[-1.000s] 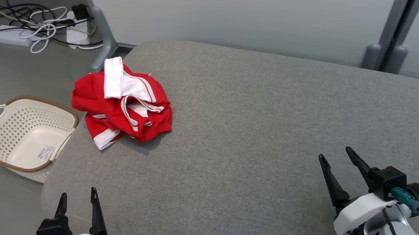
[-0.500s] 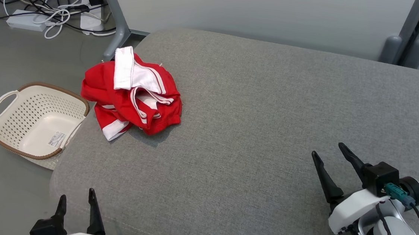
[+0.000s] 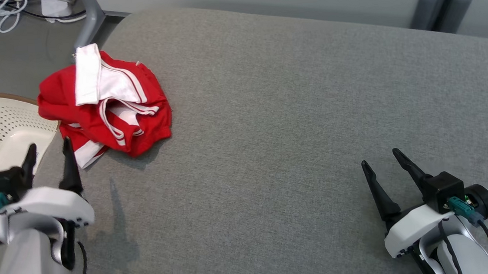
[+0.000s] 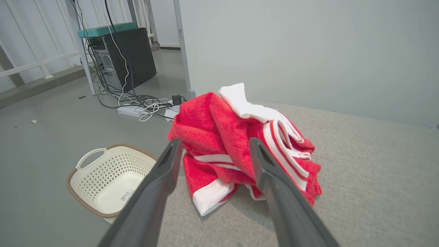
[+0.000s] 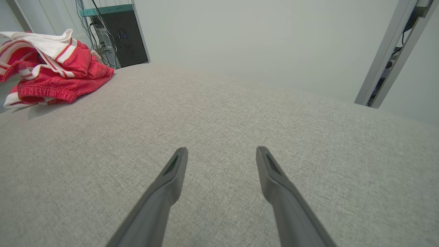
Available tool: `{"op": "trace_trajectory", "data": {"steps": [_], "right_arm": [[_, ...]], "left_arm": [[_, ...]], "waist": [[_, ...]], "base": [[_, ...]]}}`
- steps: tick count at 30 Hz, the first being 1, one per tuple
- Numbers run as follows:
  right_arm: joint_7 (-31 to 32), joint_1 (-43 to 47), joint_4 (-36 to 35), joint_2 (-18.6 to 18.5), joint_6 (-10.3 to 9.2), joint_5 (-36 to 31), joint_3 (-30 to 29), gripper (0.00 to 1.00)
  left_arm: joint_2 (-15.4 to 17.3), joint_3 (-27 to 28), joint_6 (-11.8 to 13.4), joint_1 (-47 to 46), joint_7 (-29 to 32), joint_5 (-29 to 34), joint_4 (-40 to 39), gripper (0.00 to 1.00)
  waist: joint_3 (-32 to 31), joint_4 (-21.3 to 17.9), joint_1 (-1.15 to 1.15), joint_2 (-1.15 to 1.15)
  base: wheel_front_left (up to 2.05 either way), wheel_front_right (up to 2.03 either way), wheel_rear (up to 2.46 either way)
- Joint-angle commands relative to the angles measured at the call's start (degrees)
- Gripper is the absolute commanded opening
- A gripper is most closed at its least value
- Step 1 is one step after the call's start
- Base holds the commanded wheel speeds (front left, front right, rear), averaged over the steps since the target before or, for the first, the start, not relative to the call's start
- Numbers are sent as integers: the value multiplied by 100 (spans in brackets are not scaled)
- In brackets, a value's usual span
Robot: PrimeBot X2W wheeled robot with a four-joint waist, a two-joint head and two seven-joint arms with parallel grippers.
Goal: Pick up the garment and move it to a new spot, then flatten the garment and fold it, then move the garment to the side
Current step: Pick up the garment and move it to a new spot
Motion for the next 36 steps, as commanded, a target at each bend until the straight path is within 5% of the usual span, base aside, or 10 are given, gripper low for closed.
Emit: {"op": "trace_trajectory", "data": {"steps": [1,14,22,24,25,36], "right_arm": [[-30,-86,20,-57,1,49,17,100],[-30,-414,64,-182,1,137,189,100],[-28,-420,56,-222,1,127,170,100],[-17,-419,28,-232,1,129,143,100],[-17,-409,21,-229,1,127,143,100],[-17,-300,7,-30,1,186,91,100]], "left_arm": [[111,26,-49,-352,-9,-64,181,100],[925,-247,-180,-2327,738,-321,2074,100],[1006,-175,137,-2578,1403,-439,2987,100],[1029,-148,197,-2568,1385,-481,3052,20],[1053,-156,212,-2551,1378,-479,3080,0],[1067,-574,-36,-3014,602,-262,2851,0]], "waist": [[185,-187,0,0],[678,-783,0,0],[821,-1042,0,0],[816,-1067,0,0],[801,-1076,0,0],[399,-1150,0,0]], "base": [[0,0,0],[0,0,0],[0,0,0],[0,0,0],[0,0,0],[0,0,0]]}}
